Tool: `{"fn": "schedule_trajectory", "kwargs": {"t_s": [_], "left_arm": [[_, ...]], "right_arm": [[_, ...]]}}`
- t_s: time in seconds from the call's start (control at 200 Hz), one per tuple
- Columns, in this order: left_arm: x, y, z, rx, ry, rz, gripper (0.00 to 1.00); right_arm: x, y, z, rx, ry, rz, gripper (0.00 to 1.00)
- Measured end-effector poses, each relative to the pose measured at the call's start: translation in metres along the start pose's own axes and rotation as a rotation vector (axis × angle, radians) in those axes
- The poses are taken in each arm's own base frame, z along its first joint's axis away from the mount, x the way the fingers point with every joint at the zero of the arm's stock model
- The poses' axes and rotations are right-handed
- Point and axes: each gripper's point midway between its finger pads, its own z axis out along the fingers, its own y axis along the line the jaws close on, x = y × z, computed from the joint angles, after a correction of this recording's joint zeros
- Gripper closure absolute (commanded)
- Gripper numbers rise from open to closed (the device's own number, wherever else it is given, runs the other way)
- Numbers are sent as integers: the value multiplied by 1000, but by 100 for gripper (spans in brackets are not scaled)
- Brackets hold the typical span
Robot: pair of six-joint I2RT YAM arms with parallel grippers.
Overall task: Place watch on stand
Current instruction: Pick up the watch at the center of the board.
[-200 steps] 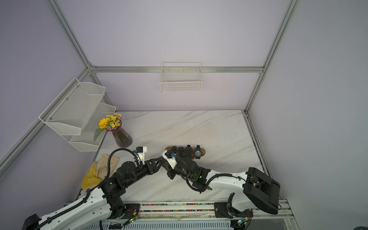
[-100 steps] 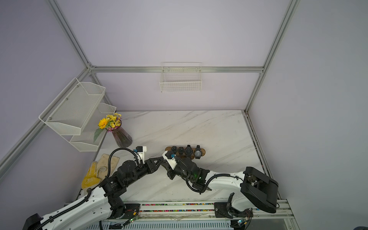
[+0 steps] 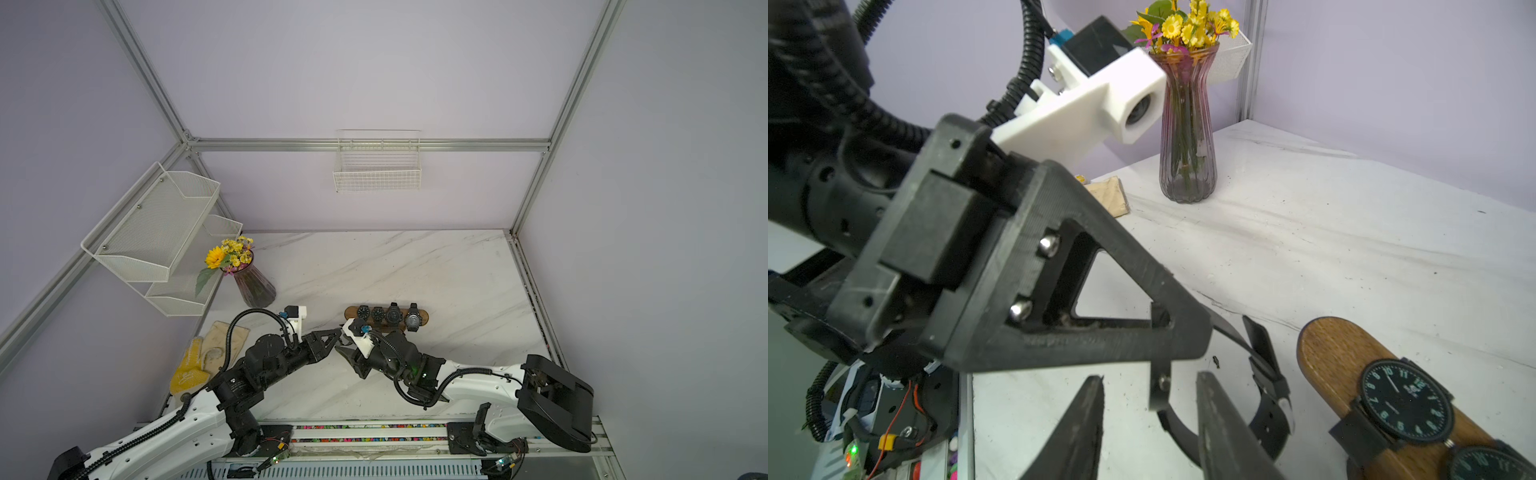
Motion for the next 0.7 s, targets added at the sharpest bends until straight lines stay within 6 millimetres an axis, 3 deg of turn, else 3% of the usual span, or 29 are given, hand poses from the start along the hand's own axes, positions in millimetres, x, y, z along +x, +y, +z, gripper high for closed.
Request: {"fn": "schedule_trajectory", "kwargs": {"t_s": [0.21,0.55,0.7], "left_arm": [[2,-2,0,13,18,-2,89],[10,-8,1,42,63,1,89],[6,-14,0,50,62,18,89]], "right_arm": [[10,0,-3,-2,39,-45,58],[32,-4,7,10,122,-99,72],[31,-5,9,17,123,-112,77]]}}
